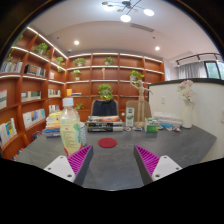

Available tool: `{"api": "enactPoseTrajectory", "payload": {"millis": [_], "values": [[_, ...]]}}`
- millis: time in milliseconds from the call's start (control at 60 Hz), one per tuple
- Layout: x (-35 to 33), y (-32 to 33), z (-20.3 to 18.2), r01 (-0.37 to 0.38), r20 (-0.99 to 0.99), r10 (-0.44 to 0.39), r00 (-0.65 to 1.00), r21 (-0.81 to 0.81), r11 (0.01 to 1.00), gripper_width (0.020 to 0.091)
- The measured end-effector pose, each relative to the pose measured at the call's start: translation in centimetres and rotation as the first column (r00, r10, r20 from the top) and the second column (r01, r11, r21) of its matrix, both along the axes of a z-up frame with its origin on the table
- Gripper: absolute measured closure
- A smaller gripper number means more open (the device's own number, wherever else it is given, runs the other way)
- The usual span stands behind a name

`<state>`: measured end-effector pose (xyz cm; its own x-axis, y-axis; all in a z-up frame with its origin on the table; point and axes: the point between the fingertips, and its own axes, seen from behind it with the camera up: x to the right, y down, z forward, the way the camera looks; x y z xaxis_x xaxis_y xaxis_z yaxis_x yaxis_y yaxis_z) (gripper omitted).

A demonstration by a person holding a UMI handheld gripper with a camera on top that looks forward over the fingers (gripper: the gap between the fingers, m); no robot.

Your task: Pour water

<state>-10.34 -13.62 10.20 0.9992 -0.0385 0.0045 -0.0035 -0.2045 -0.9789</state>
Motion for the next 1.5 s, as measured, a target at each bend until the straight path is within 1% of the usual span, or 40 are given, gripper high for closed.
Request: {"api": "enactPoseTrajectory", "payload": {"millis": [133,150,167,267,400,500,600,667,700,750,783,800,833,850,867,883,900,933,950,967,983,1033,1167,1300,1367,1433,1500], "values": [[-5.5,-0.1,-1.2,-0.104,-0.046,0.106,0.993,0.035,0.994,0.0274],[-4.6,1.0,0.1,-0.117,-0.048,0.119,0.992,0.032,0.993,0.0274],[-6.7,0.4,-1.5,-0.122,-0.056,0.123,0.991,0.033,0.992,0.0274],[-9.9,1.6,-2.3,-0.162,-0.064,0.163,0.985,0.024,0.987,0.0275],[-11.9,4.3,-1.7,-0.174,-0.033,0.176,0.984,0.054,0.983,0.0272],[-12.5,6.5,-1.0,-0.172,0.006,0.172,0.985,0.078,0.982,0.0265],[-12.7,8.3,-0.6,-0.159,0.026,0.158,0.987,0.088,0.983,0.0275],[-12.6,9.3,-0.6,-0.143,0.023,0.142,0.99,0.093,0.985,0.0338],[-12.6,9.7,-0.8,-0.134,0.021,0.132,0.991,0.086,0.987,0.0424],[-13.3,10.1,-1.0,-0.148,-0.002,0.148,0.989,0.081,0.986,0.0519],[-13.7,10.2,-1.2,-0.156,-0.014,0.157,0.987,0.076,0.985,0.0604],[-13.6,10.3,-1.1,-0.152,-0.015,0.154,0.988,0.082,0.985,0.0605],[-13.5,10.4,-1.1,-0.143,-0.008,0.144,0.99,0.086,0.986,0.0633],[-13.5,10.4,-1.0,-0.141,-0.003,0.142,0.99,0.09,0.986,0.0634],[-13.6,10.4,-1.0,-0.141,0.004,0.141,0.99,0.094,0.985,0.0671],[-13.6,10.4,-1.0,-0.141,0.011,0.141,0.99,0.1,0.985,0.0672],[-13.7,10.5,-0.9,-0.142,0.018,0.141,0.99,0.107,0.984,0.0702],[-13.9,10.4,-0.9,-0.147,0.026,0.145,0.989,0.114,0.982,0.0711],[-14.0,10.4,-0.9,-0.155,0.03,0.152,0.988,0.115,0.981,0.073],[-14.2,10.4,-0.8,-0.161,0.032,0.159,0.987,0.111,0.981,0.073],[-14.4,10.4,-0.8,-0.169,0.032,0.167,0.985,0.109,0.979,0.0755],[-14.6,10.5,-0.8,-0.184,0.03,0.182,0.983,0.101,0.978,0.0753],[-14.4,10.5,-0.8,-0.172,0.024,0.171,0.985,0.099,0.98,0.0753],[-14.4,10.4,-0.9,-0.199,0.085,0.193,0.977,0.063,0.978,0.0754],[-13.4,10.6,-0.6,-0.21,0.168,0.2,0.965,0.041,0.977,0.0755],[-11.4,11.4,0.2,-0.202,0.285,0.184,0.941,0.034,0.979,0.0755],[-9.5,12.6,-0.1,-0.19,0.403,0.181,0.897,-0.019,0.982,0.0754]]}}
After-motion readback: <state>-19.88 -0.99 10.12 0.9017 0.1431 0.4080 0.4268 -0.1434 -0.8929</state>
